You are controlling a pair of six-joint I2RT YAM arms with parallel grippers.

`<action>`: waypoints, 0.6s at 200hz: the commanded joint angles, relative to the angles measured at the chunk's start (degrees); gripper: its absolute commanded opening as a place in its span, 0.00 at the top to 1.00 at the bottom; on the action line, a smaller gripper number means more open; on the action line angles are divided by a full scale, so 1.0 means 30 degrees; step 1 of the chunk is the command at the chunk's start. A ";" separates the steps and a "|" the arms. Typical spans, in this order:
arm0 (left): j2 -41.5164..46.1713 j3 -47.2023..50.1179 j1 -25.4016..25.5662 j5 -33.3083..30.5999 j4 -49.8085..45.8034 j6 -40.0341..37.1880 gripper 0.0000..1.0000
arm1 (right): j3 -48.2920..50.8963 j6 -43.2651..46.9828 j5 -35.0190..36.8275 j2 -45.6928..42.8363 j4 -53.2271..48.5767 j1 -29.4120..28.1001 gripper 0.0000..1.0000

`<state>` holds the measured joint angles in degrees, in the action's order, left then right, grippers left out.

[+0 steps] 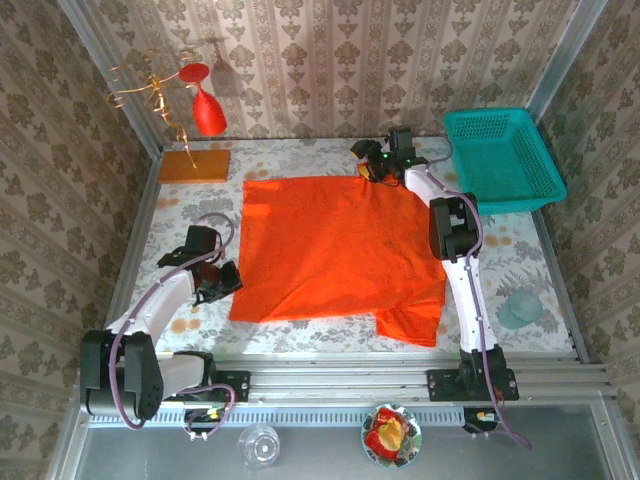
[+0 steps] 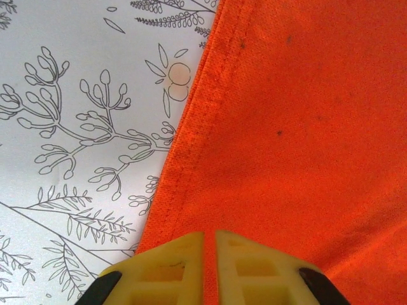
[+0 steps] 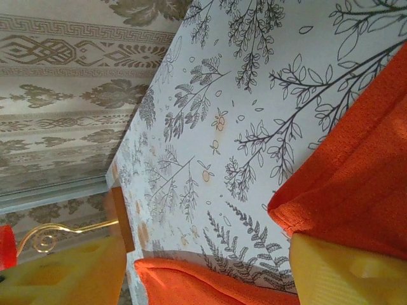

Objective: Fold the inside-out t-shirt

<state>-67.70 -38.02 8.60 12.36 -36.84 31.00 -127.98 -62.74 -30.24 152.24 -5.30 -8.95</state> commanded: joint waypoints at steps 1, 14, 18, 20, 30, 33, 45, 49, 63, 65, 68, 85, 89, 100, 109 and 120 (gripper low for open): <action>0.0615 -0.0696 0.0116 -0.0025 -0.0753 -0.0315 0.86 | -0.1202 0.0994 -0.0104 0.0049 -0.2271 0.0039 0.33; 0.0790 -0.0774 0.0256 0.0090 -0.0633 -0.0338 0.86 | -0.0891 0.1679 -0.0279 -0.1133 -0.2936 -0.0001 0.33; 0.0821 -0.0774 0.0340 0.0113 -0.0546 -0.0329 0.86 | -0.0665 0.1930 -0.0228 -0.1585 -0.3119 -0.0003 0.33; 0.0827 -0.0759 0.0389 0.0124 -0.0492 -0.0326 0.86 | -0.0551 0.2061 -0.0210 -0.1800 -0.3234 -0.0004 0.33; 0.0811 -0.0745 0.0645 0.0264 -0.0281 -0.0257 0.86 | 0.0181 0.2663 -0.0051 -0.2948 -0.3687 -0.0005 0.33; 0.0801 -0.0745 0.0758 0.0328 -0.0200 -0.0220 0.86 | 0.0382 0.2845 -0.0031 -0.3281 -0.3797 0.0003 0.33; 0.0665 -0.0802 0.1252 0.0373 0.0067 -0.0119 0.86 | 0.1368 0.3507 0.0030 -0.4560 -0.4319 0.0090 0.32; 0.0605 -0.0843 0.1455 0.0391 0.0166 -0.0097 0.86 | 0.1760 0.3721 0.0044 -0.5009 -0.4462 0.0109 0.32; 0.0272 -0.1050 0.2118 0.0293 0.0346 0.0007 0.86 | 0.3604 0.4286 0.0045 -0.6666 -0.4596 0.0222 0.32; 0.0214 -0.1085 0.2188 0.0279 0.0390 0.0014 0.86 | 0.3864 0.4357 0.0056 -0.6915 -0.4577 0.0228 0.32; 0.0126 -0.1135 0.2328 0.0249 0.0434 0.0030 0.86 | 0.4373 0.4463 0.0038 -0.7264 -0.4541 0.0255 0.32; -0.0401 -0.1271 0.2960 0.0158 0.0746 0.0205 0.86 | 0.7210 0.5086 0.0121 -0.9502 -0.4332 0.0368 0.32; -0.0557 -0.1299 0.3108 0.0130 0.0842 0.0259 0.86 | 0.7875 0.5252 0.0161 -1.0022 -0.4309 0.0390 0.32; -0.0926 -0.1387 0.3488 0.0001 0.0913 0.0429 0.87 | 0.9737 0.5750 0.0241 -1.1413 -0.4272 0.0434 0.32; -0.1202 -0.1418 0.3765 -0.0267 0.0921 0.0624 0.87 | 1.1197 0.6172 0.0352 -1.2566 -0.4395 0.0464 0.32; -0.1529 -0.1424 0.3969 -0.0646 0.0837 0.0913 0.87 | 1.3014 0.6809 0.0517 -1.3961 -0.4646 0.0464 0.32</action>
<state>-70.41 -40.97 19.14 12.36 -34.20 31.70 -98.26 -48.10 -30.22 117.64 -16.51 -7.88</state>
